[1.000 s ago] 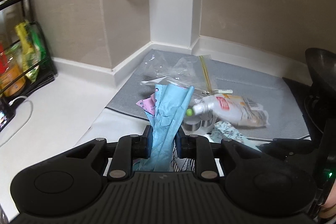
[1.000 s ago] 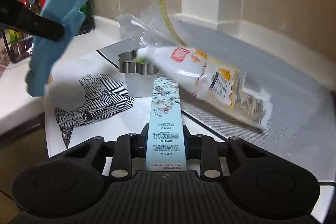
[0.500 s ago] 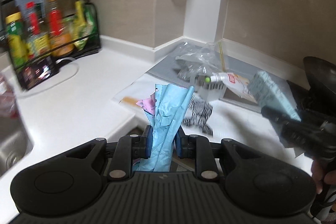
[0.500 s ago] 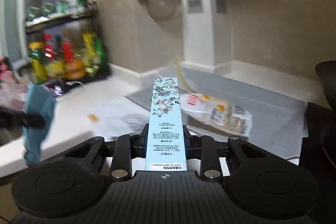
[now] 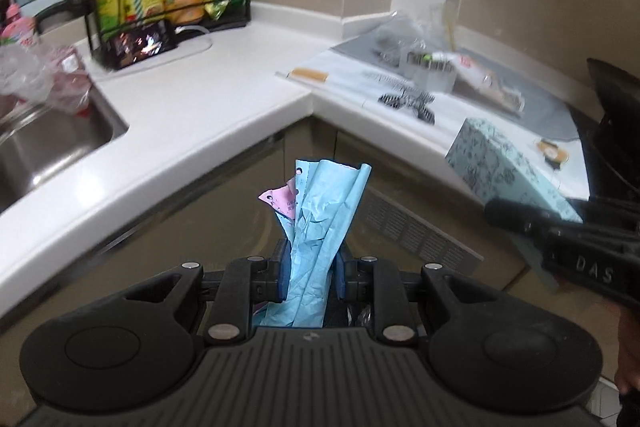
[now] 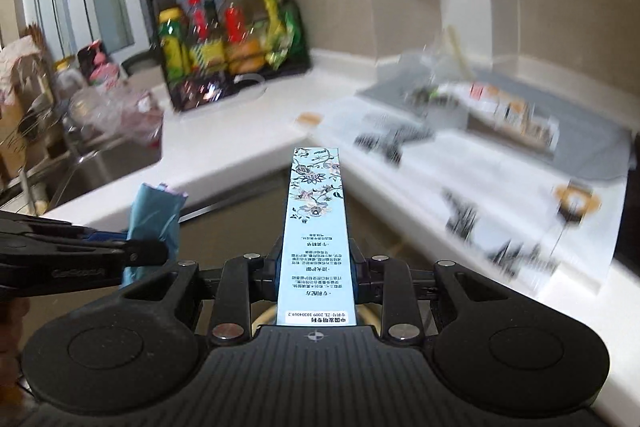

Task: Collect trash
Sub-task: 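Carry the glove and box down toward the trash bin with both tools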

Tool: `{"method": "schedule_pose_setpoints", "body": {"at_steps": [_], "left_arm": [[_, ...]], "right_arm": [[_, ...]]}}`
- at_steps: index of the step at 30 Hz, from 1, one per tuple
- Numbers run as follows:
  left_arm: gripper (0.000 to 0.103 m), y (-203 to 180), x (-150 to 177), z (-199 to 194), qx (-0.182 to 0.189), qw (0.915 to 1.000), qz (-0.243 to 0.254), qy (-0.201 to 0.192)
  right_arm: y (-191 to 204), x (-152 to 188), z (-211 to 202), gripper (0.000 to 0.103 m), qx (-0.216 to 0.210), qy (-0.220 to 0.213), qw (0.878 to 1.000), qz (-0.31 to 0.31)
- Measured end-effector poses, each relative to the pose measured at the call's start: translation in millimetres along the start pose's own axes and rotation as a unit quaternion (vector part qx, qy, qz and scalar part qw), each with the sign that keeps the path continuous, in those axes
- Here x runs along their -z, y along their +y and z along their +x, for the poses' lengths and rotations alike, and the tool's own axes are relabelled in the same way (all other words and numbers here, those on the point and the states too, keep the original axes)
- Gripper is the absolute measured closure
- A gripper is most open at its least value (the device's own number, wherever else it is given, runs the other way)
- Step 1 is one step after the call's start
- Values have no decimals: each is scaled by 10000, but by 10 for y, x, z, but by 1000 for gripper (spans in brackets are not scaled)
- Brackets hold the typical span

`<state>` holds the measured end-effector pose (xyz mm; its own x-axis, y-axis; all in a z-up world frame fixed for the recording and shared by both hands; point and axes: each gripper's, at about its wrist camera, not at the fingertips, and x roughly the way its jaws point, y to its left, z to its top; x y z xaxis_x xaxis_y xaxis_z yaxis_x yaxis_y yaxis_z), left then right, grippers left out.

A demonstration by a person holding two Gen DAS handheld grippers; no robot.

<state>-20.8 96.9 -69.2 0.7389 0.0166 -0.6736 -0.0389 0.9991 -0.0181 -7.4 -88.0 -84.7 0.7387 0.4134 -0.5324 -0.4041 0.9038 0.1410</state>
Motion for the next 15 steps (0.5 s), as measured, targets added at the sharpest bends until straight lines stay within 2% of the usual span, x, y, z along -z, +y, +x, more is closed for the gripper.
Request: {"method": "schedule_pose_setpoints", "body": {"at_steps": [7,15], "left_arm": [[79,-44,256,-55,113,9998,-2,180],[79,-24,329,-58,172,9995,-39,245]], "right_arm": [[205,286,-110,72,14,260,9996,-46],[307,341,-95,72,91,332,9993,-156]]}}
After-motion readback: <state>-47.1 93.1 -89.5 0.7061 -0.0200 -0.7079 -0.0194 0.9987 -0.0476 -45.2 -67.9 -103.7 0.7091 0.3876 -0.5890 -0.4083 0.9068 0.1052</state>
